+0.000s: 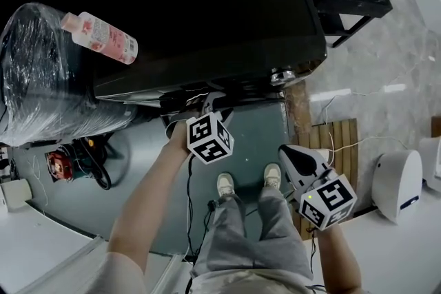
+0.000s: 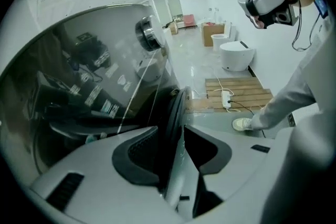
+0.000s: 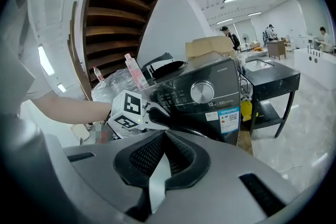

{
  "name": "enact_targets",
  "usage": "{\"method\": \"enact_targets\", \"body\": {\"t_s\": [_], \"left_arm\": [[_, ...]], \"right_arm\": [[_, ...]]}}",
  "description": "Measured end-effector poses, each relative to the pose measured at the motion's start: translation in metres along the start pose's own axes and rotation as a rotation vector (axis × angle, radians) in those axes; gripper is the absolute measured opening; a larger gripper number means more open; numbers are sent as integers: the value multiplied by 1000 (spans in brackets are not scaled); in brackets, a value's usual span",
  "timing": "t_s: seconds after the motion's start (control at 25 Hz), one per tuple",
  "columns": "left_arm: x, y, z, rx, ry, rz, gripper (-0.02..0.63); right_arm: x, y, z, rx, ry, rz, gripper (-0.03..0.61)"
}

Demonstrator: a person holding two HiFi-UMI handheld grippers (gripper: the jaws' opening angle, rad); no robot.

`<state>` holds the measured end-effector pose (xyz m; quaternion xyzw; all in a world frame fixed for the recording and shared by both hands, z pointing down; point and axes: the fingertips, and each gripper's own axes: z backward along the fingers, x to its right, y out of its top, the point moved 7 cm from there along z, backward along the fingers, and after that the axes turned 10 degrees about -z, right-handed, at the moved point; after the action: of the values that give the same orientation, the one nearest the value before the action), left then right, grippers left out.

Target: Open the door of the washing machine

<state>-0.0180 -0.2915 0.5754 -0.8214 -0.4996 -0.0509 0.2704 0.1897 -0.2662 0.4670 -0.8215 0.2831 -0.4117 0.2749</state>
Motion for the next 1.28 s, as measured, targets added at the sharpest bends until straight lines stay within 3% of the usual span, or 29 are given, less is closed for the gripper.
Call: {"method": "enact_targets", "body": {"t_s": [0.08, 0.2, 0.44, 0.64, 0.8, 0.96, 1.28], "left_arm": [[1, 8, -6, -19, -29, -40, 153], [-1, 10, -8, -28, -64, -21, 141], [3, 8, -2, 25, -102, 40, 141], [30, 7, 9, 51, -131, 15, 144], [57, 4, 21, 61, -128, 44, 166], [81, -10, 35, 87, -92, 184, 241], [114, -20, 51, 75, -120, 153, 264]], "right_arm": [[2, -4, 1, -1, 1, -14, 23], [5, -9, 4, -2, -6, -35, 23], [10, -22, 9, -11, -15, -56, 23], [6, -31, 8, -30, -12, -67, 23], [-1, -36, 6, -53, 2, -51, 23], [-8, -44, 4, -72, 13, -53, 23], [-28, -56, -3, -108, 59, -35, 23]]}}
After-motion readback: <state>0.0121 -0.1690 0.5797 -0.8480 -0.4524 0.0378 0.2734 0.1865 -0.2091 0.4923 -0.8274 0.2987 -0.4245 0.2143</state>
